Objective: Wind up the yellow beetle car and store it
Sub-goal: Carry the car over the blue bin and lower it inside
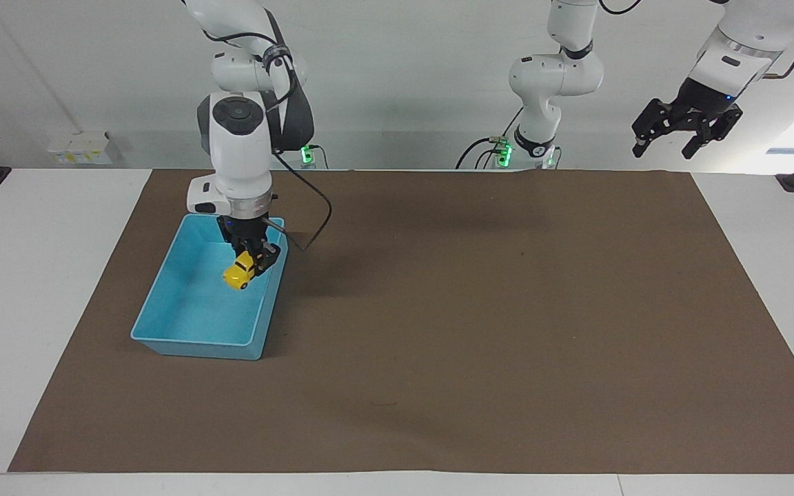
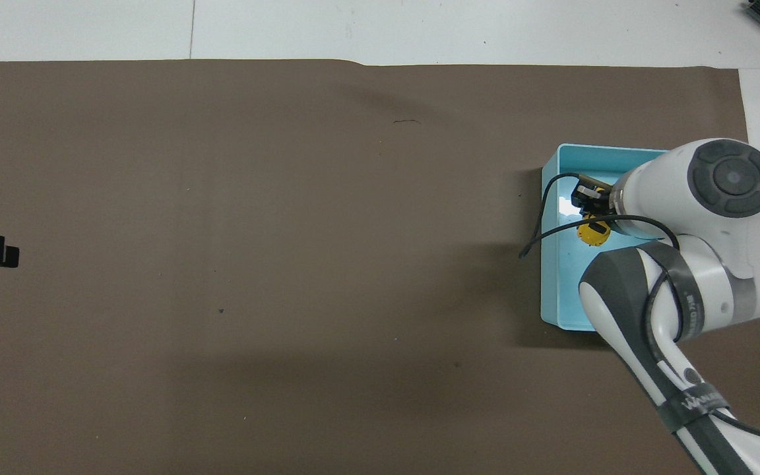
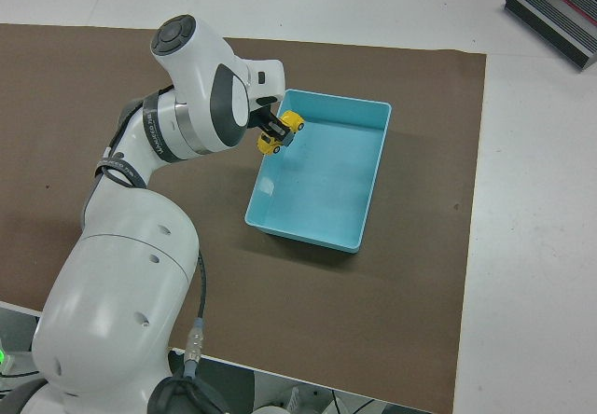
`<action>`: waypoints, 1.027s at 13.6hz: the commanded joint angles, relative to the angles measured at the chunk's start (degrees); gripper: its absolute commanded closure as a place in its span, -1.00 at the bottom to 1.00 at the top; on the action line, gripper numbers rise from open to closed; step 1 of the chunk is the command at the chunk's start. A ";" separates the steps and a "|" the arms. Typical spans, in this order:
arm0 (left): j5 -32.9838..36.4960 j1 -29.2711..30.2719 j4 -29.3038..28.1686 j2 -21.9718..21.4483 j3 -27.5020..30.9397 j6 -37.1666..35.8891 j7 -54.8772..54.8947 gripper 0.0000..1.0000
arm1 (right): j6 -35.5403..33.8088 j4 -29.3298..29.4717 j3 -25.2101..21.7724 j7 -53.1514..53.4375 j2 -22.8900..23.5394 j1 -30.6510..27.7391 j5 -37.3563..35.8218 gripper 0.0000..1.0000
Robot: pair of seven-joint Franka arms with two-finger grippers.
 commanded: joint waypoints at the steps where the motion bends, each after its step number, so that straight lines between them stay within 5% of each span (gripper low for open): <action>1: 0.88 0.92 -1.76 -1.84 -0.59 -0.17 -0.15 -1.00 | 7.52 -8.64 0.48 -11.15 -5.12 -4.06 4.46 1.00; 7: 0.88 0.74 -1.41 -1.67 -0.59 -0.34 -0.15 -1.00 | 18.00 -20.89 0.31 -40.60 -11.02 -10.93 15.63 1.00; 14: 0.79 0.74 -1.06 -1.40 -0.60 -0.52 -0.59 -1.00 | 29.50 -24.49 0.22 -48.46 -3.13 -11.81 16.17 1.00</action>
